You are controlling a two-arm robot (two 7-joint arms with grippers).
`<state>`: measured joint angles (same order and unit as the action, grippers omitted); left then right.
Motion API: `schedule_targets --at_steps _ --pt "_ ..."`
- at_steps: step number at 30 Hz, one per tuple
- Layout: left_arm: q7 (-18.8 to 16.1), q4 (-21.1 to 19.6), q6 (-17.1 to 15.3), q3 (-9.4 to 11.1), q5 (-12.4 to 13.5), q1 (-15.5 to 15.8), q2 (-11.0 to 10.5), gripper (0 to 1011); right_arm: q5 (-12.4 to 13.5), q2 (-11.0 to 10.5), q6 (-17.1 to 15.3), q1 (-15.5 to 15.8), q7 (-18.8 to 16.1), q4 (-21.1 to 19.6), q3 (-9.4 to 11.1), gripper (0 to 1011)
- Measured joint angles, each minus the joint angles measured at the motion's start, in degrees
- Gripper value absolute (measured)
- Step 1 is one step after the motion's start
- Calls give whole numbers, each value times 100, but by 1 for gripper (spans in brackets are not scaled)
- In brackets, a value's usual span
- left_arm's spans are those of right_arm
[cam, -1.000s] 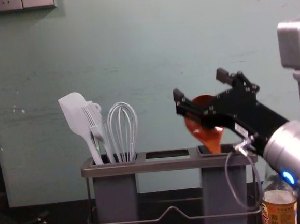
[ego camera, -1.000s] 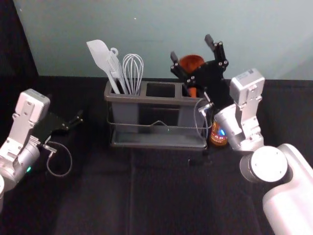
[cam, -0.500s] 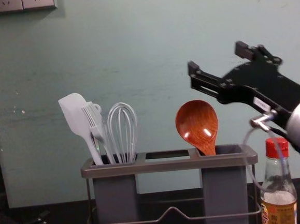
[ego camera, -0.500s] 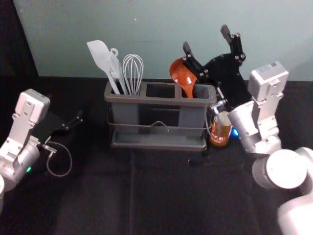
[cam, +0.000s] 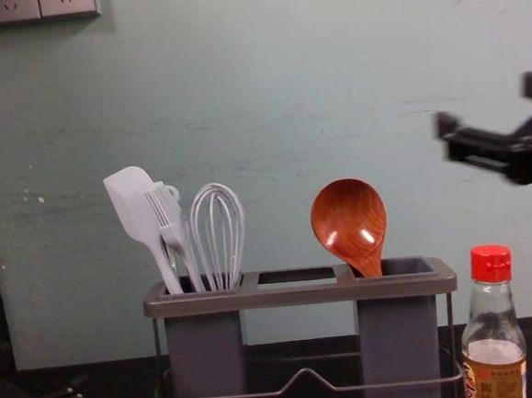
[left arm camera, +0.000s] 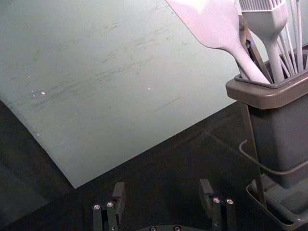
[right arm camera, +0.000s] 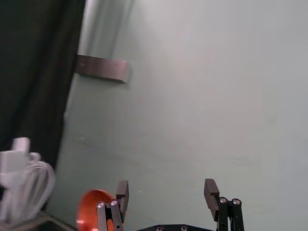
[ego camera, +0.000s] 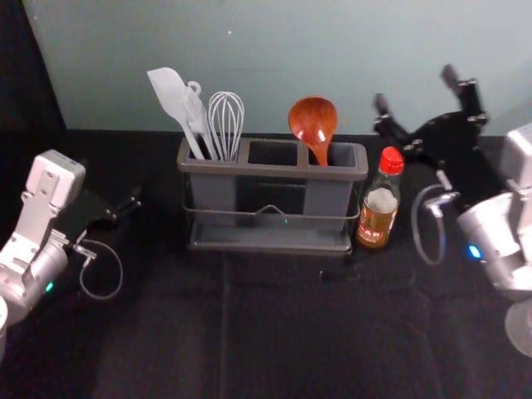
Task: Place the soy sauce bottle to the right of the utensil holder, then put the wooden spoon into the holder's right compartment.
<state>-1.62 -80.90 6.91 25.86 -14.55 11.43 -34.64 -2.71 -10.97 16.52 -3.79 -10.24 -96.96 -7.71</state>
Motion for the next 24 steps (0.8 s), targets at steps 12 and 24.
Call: schedule_targets --at_steps 12,24 --pt "0 0 0 0 0 0 0 1005 -53 -267 -758 182 176 175 582 1002" --pt "0 0 0 0 0 0 0 1005 46 -323 -1346 -19 52 1100 675 1003"
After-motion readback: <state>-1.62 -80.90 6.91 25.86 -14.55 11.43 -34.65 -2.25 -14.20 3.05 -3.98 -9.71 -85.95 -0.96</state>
